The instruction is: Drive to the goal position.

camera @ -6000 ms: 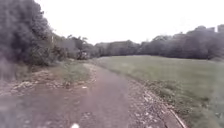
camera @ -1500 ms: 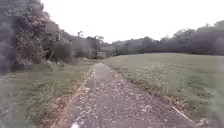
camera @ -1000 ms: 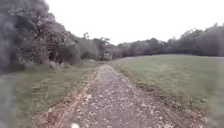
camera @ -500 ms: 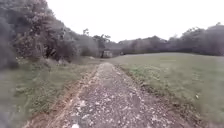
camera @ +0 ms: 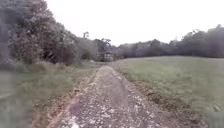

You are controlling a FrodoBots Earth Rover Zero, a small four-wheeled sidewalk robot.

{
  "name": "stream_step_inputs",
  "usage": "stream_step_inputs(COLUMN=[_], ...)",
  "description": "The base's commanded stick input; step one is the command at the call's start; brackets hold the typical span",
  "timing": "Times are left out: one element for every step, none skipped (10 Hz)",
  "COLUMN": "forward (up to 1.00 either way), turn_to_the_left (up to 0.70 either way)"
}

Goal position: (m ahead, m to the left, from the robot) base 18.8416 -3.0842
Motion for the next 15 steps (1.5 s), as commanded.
stream_step_inputs(forward=[0.7, 0.7, 0.7, 0.7, 0.7, 0.7, 0.7, 0.7, 0.7, 0.7, 0.7, 0.7, 0.7, 0.7, 0.7], turn_to_the_left=[0.35, 0.35, 0.35, 0.35, 0.35, 0.35, 0.35, 0.22, 0.05, 0.0, 0.0, 0.0, 0.0, 0.0, 0.0])
